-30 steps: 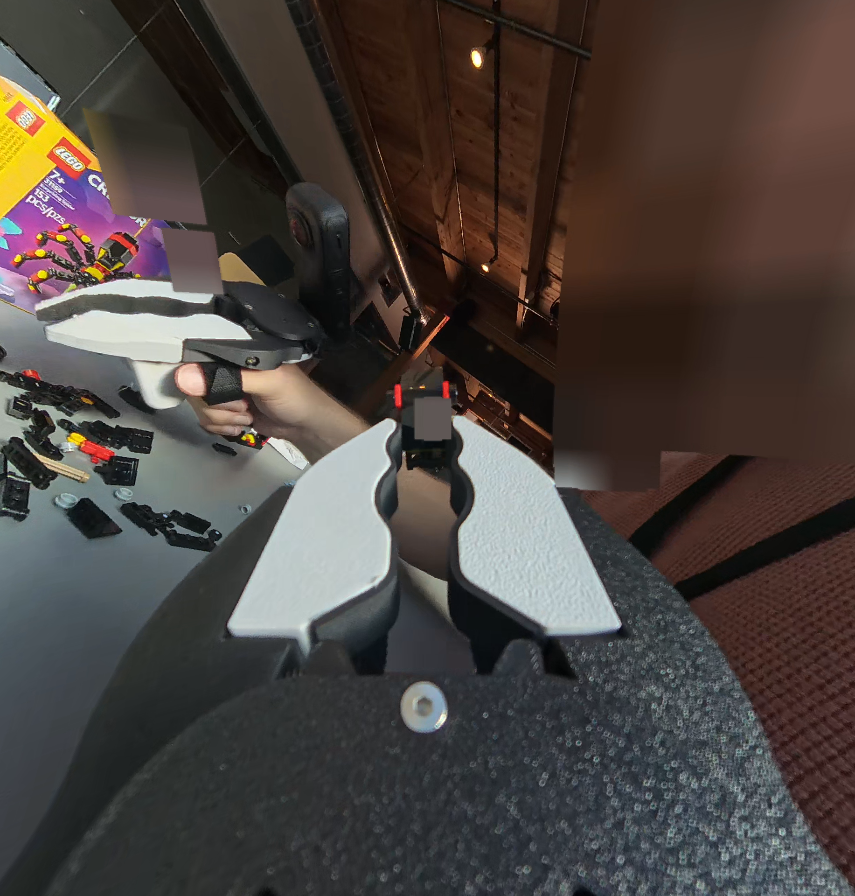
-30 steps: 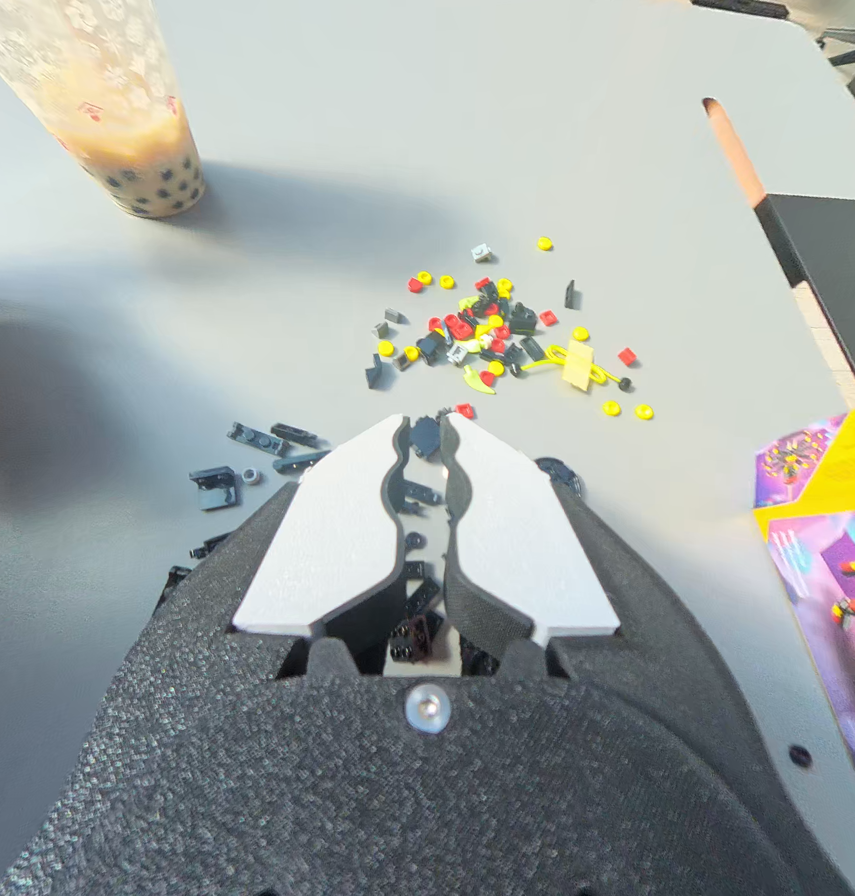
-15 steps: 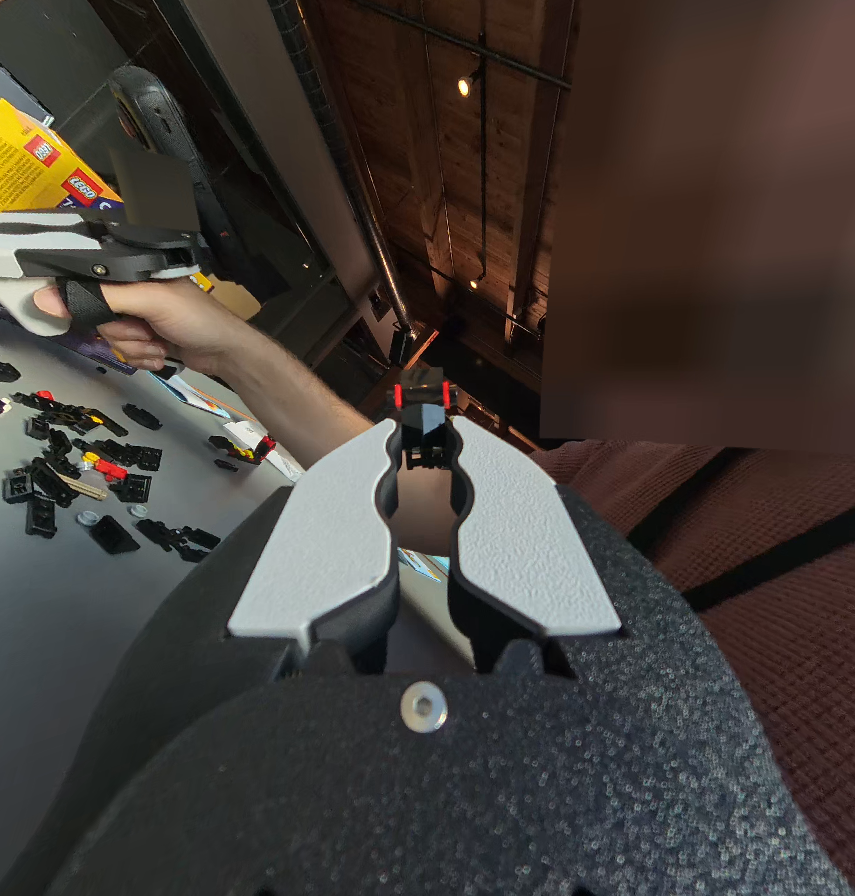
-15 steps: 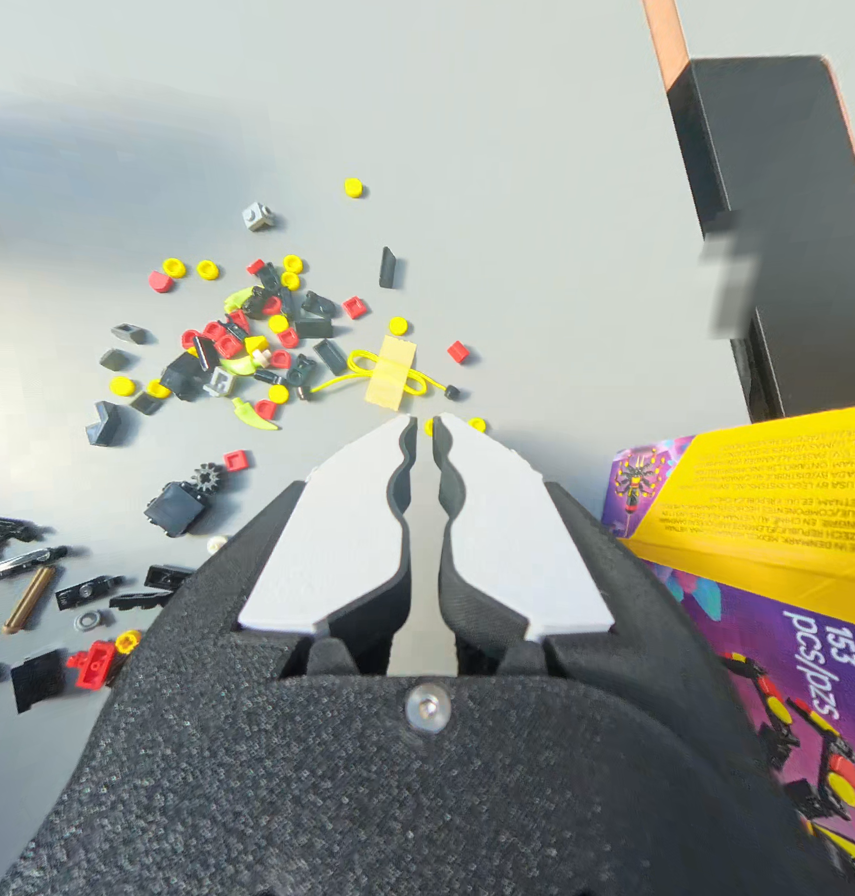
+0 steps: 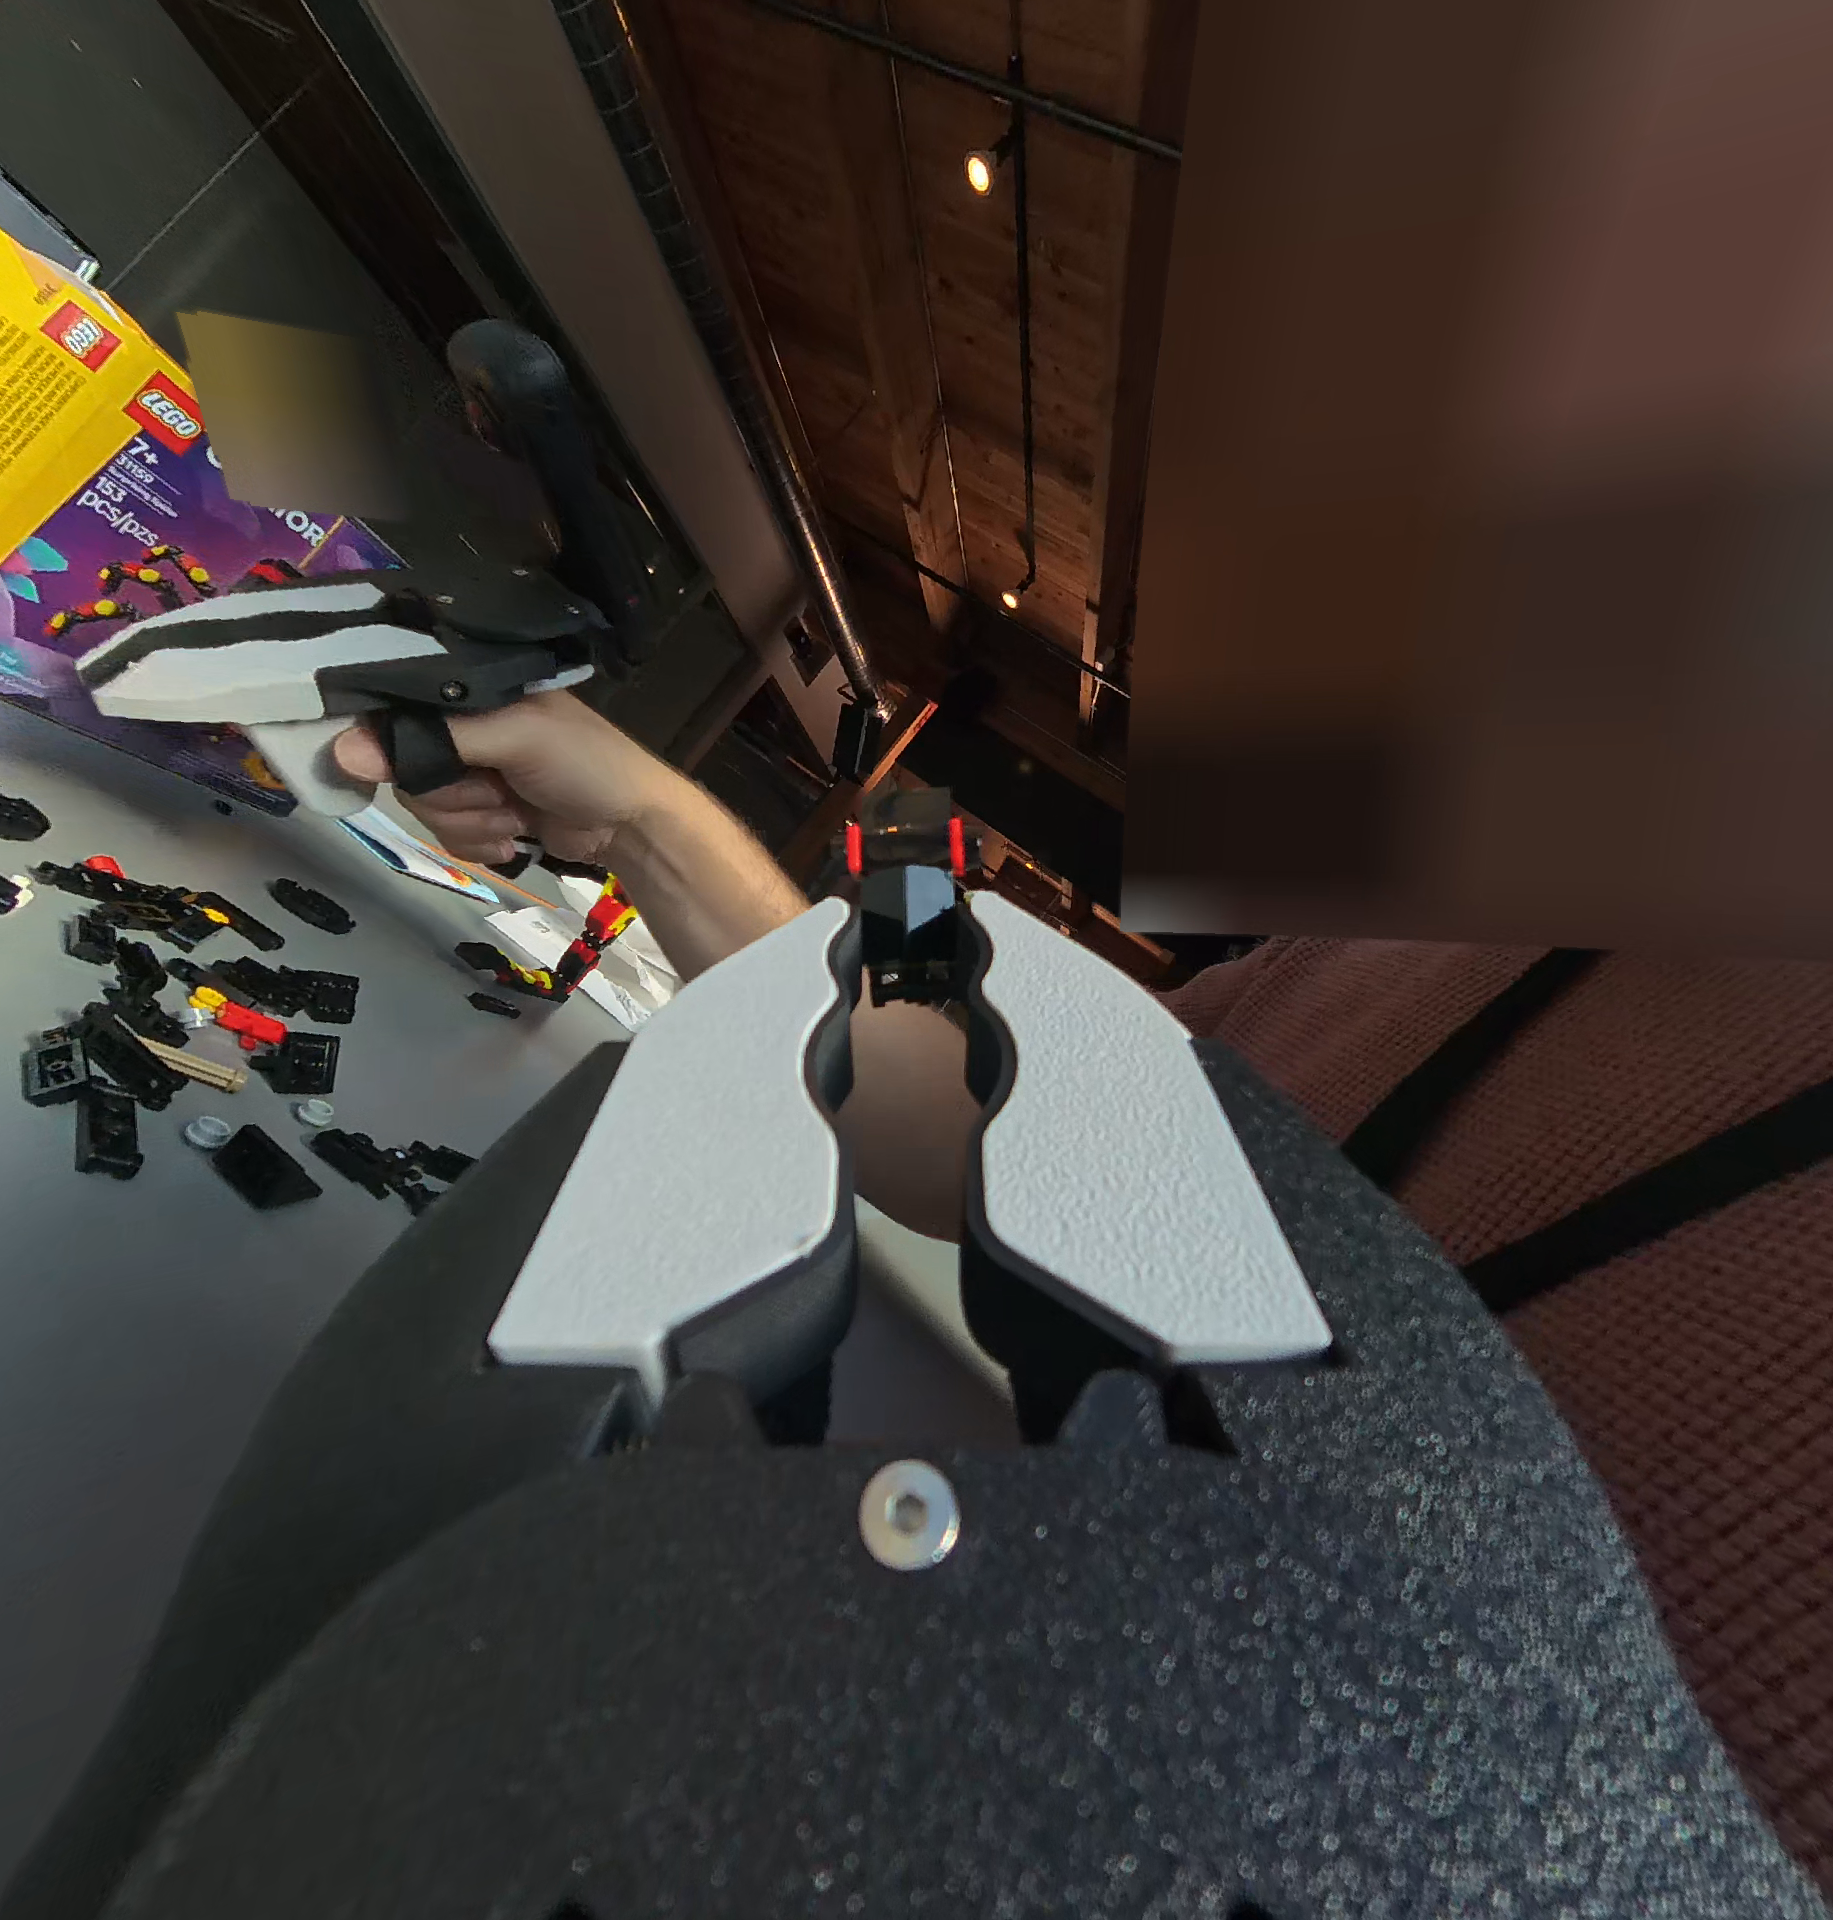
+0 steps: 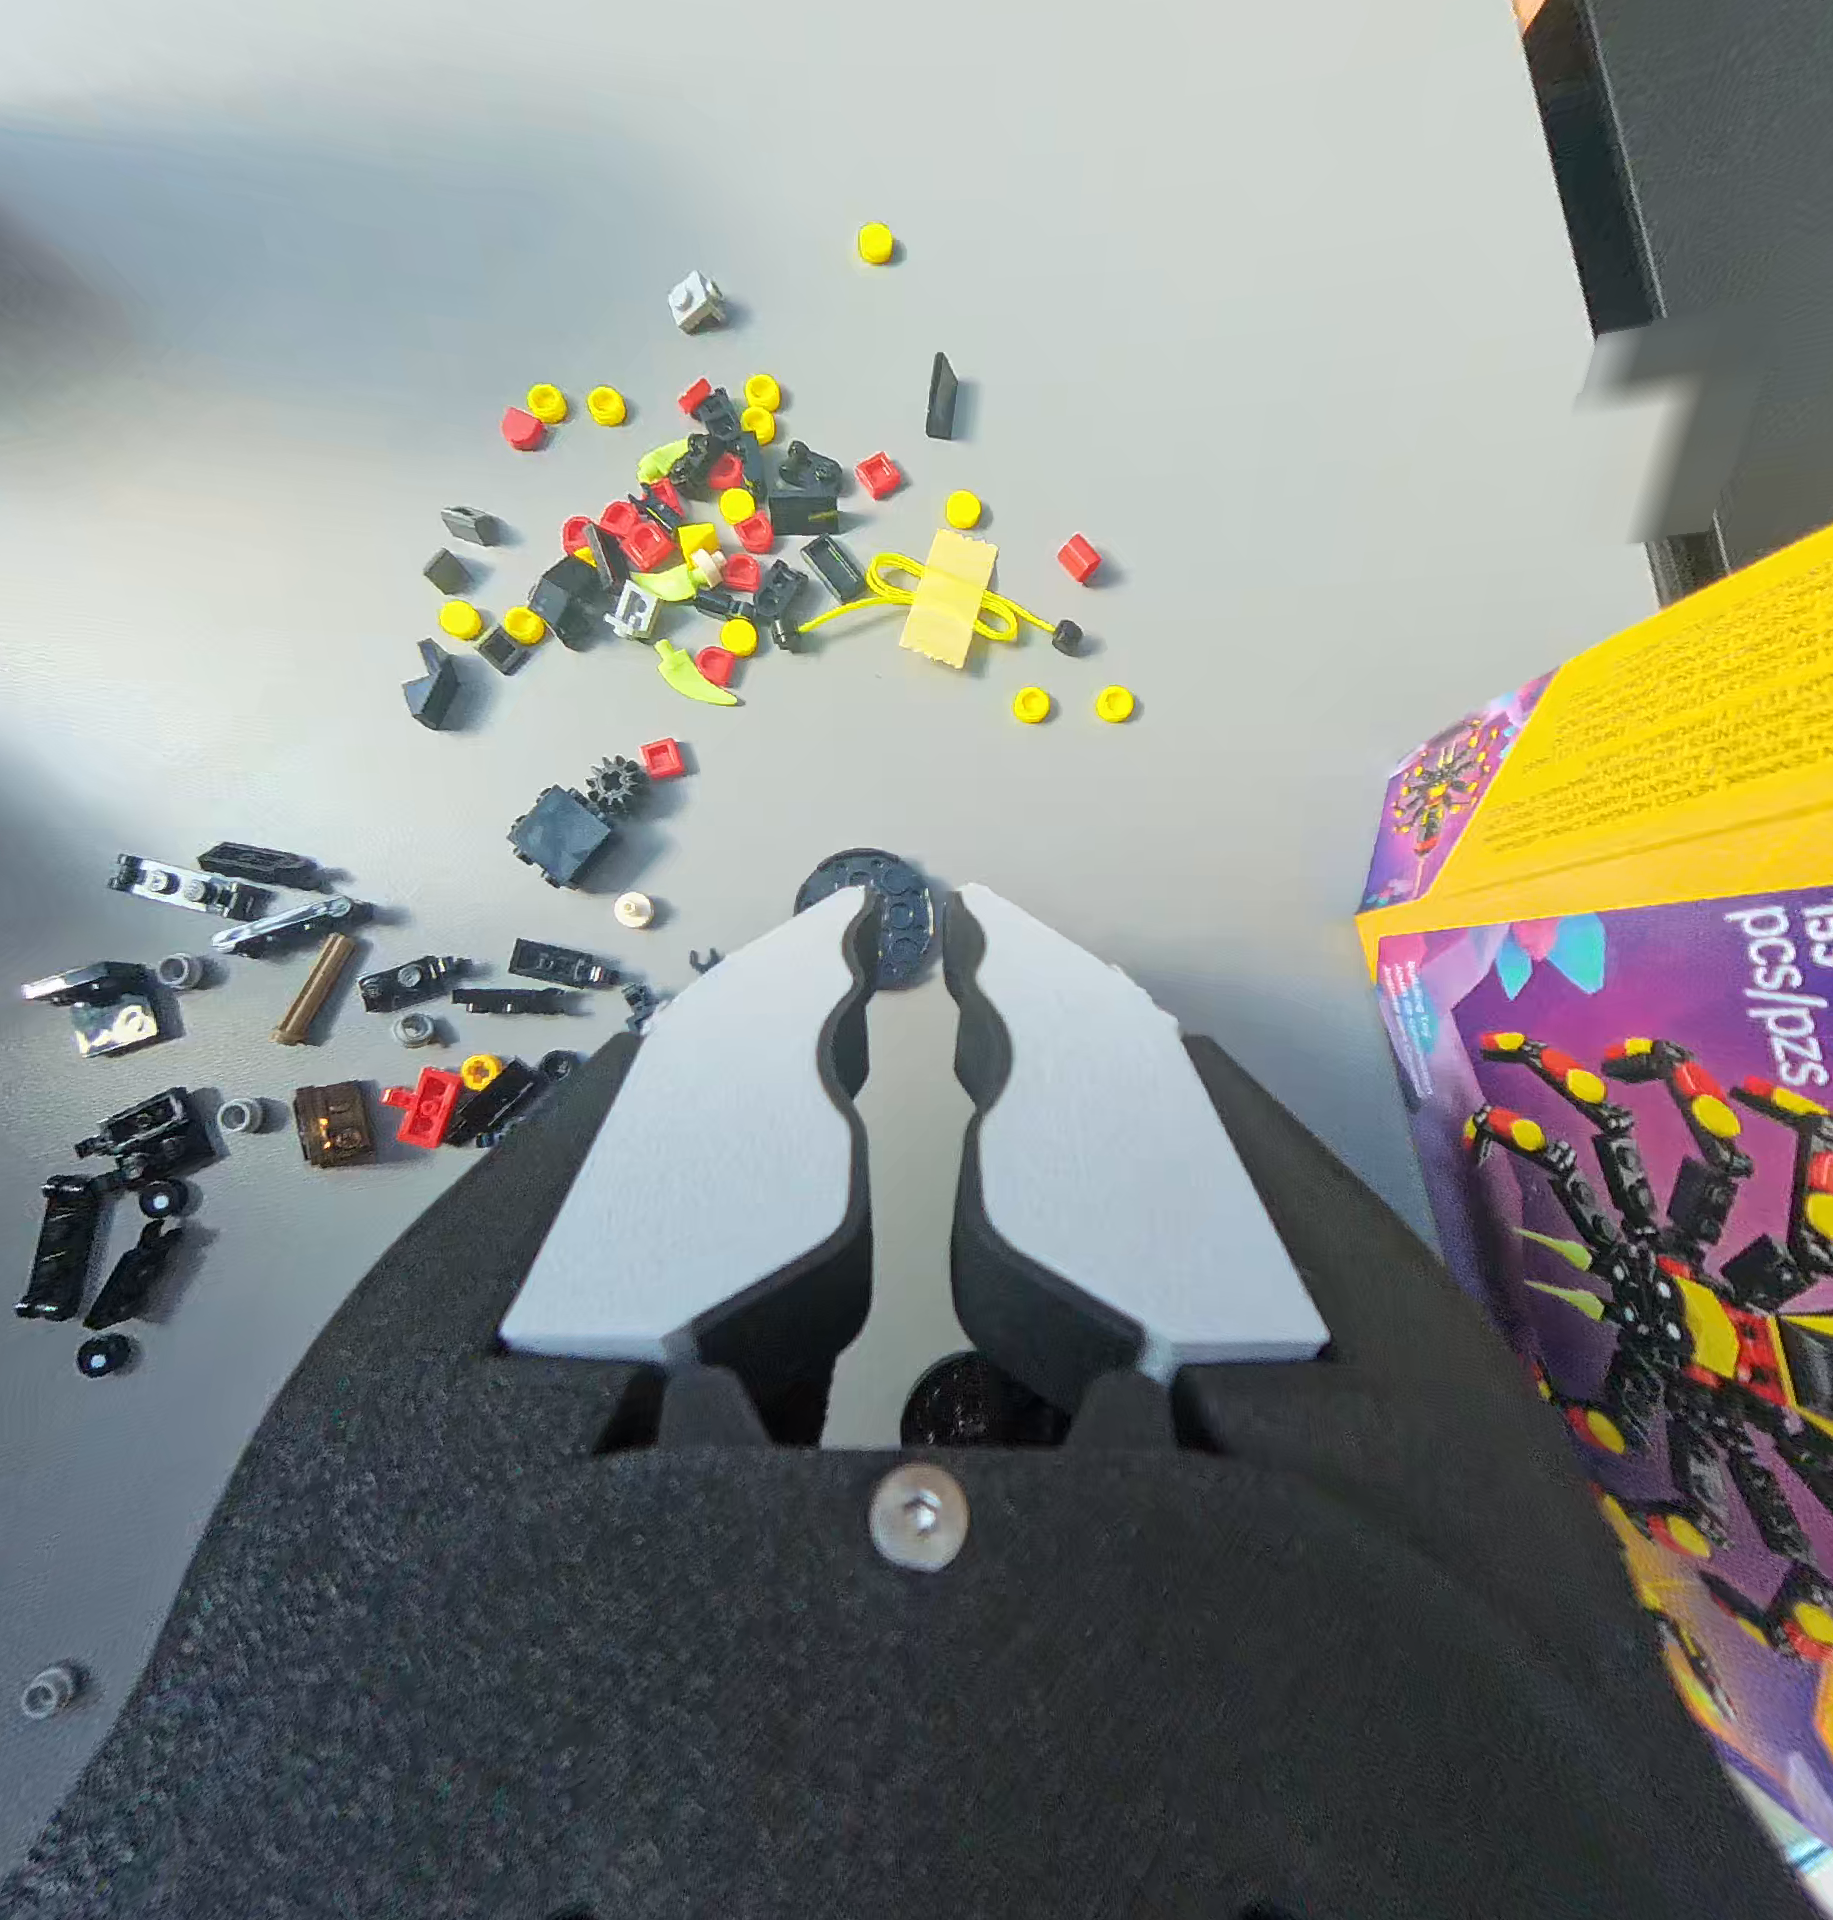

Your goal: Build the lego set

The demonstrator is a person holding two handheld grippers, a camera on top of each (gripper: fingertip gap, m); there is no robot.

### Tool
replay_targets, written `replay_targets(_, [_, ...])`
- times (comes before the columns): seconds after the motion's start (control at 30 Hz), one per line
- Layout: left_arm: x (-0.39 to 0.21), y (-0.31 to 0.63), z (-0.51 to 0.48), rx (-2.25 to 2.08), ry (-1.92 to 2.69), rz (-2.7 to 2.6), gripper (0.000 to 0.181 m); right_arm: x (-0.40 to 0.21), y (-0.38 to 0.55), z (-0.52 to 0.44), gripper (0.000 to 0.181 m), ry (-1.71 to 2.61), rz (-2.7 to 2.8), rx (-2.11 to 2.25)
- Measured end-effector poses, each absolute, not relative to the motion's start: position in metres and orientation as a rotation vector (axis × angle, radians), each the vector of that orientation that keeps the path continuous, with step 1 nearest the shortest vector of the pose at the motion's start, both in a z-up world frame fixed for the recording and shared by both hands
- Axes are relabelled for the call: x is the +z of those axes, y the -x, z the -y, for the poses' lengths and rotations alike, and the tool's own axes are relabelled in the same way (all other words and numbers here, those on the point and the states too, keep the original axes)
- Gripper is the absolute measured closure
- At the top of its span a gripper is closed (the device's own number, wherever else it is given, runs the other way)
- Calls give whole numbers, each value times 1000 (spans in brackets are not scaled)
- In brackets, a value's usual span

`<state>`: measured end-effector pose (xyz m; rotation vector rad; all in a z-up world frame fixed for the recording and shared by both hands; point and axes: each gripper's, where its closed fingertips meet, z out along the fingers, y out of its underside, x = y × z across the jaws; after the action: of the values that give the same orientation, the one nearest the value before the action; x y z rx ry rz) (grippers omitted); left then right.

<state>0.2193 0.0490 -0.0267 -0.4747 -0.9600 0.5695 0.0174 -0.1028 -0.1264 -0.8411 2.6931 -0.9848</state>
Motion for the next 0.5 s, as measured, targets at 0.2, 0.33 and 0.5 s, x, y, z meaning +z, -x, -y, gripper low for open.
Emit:
replay_targets(0.2, [-27, -214, -52, 599, 519, 966, 165, -68, -32, 54, 167, 736, -2557, -1317])
replay_targets(0.33, [-26, -208, -56, 658, 598, 934, 164, -57, -43, 4, 168, 616, -2405, -1506])
replay_targets(0.5, [-22, -206, -64, 747, 671, 860, 164, -87, -49, -53, 169, 642, -2398, -1539])
